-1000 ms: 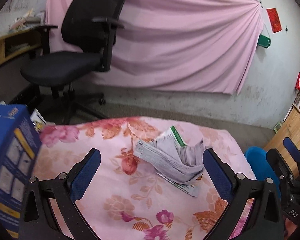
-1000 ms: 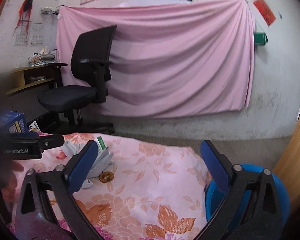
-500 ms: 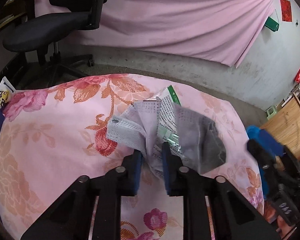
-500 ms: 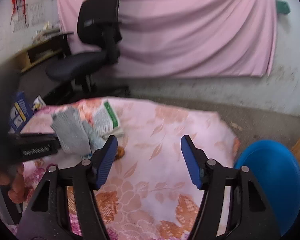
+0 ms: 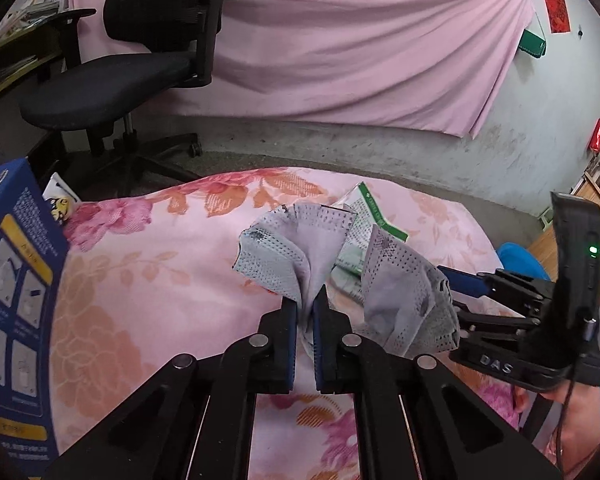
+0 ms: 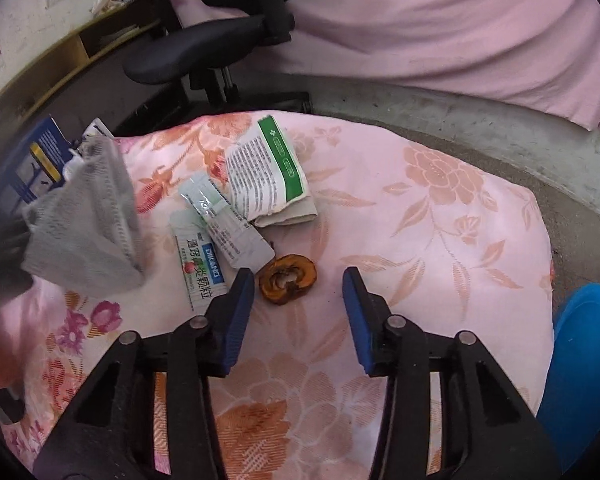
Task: Collect trash
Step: 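Grasp the grey face mask with the left gripper while the right gripper grasps the dried fruit slice, then lift the grey mask and fruit slice and carry both over the basin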
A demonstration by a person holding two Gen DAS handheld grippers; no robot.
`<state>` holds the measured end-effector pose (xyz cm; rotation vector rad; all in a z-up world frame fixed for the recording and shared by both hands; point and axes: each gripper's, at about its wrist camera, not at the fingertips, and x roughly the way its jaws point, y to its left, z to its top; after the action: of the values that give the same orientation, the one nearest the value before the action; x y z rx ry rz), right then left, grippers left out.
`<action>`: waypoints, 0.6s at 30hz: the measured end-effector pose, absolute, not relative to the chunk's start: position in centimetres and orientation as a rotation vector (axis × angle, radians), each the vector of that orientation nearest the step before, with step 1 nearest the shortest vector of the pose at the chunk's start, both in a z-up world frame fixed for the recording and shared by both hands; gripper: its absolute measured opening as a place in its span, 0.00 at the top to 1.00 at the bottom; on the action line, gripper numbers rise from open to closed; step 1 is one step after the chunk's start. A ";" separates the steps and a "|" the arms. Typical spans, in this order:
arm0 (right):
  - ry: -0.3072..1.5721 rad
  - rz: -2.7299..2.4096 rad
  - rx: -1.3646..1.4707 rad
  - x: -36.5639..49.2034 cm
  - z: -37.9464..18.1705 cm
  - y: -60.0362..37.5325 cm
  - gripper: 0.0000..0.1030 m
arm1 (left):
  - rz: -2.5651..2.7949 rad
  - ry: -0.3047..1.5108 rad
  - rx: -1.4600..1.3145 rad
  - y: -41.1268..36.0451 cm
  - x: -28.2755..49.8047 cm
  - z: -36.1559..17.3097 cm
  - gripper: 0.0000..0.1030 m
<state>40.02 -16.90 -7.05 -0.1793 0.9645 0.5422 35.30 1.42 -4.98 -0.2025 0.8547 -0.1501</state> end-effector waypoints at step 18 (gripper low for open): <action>0.555 0.426 -0.082 31.7 -0.9 -23.5 0.49 | -0.194 0.645 -0.106 -2.1 32.2 -0.5 0.96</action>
<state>31.74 -23.54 -0.88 -0.0825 0.5555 0.4256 32.18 -2.06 -0.52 -0.1065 0.6445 -0.1937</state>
